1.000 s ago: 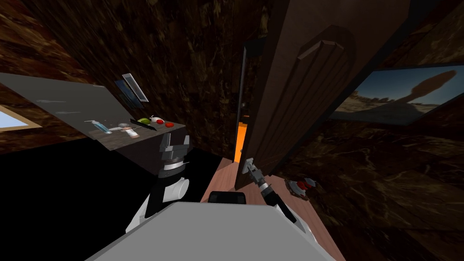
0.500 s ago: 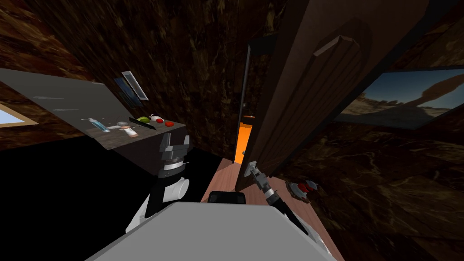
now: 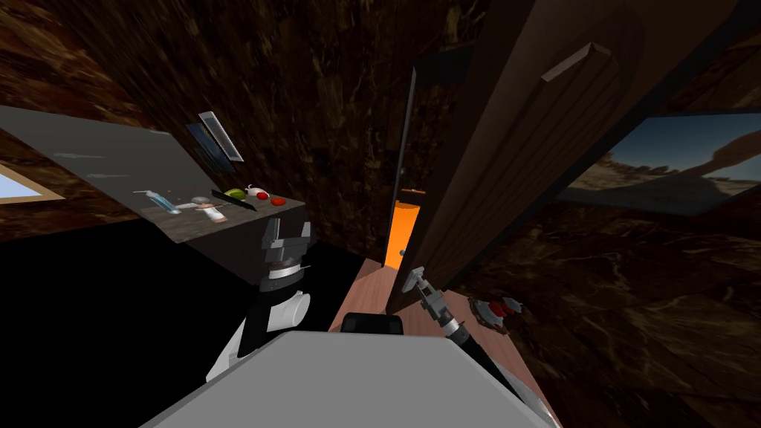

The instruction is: Pull the door open

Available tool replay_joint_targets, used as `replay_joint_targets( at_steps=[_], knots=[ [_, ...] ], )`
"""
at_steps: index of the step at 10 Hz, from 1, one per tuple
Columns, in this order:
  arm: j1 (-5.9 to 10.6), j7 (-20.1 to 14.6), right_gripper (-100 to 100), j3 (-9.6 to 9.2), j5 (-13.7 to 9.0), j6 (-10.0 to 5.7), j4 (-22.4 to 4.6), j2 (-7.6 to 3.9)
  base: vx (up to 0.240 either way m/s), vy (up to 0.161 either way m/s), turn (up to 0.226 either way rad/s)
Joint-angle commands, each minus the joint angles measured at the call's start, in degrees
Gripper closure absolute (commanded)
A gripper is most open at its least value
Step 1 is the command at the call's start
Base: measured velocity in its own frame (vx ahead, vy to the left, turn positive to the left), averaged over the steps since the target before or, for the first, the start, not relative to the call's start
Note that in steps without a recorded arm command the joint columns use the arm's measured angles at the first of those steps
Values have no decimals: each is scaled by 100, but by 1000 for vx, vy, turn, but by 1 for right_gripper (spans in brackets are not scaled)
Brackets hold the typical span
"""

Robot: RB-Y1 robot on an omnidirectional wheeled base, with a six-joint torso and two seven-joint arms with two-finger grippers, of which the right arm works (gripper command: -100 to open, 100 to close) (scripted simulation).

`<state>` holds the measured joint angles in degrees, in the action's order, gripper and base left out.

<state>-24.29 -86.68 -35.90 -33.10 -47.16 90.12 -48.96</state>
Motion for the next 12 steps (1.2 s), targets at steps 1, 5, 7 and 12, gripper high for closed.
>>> replay_joint_targets(
  at_steps=[1, 5, 7, 12],
  knots=[
    [-144, -101, 100, -31, 20, -286, -128, -206, 0, 0, 0],
    [-357, -293, -100, -115, 79, -806, -338, -449, 4, 5, -1],
    [-474, -394, -100, -113, 84, -1073, -526, -471, -10, 72, 25],
    [-805, -676, -100, -105, 98, -1855, -1063, -535, 6, 81, 19]
  ],
)
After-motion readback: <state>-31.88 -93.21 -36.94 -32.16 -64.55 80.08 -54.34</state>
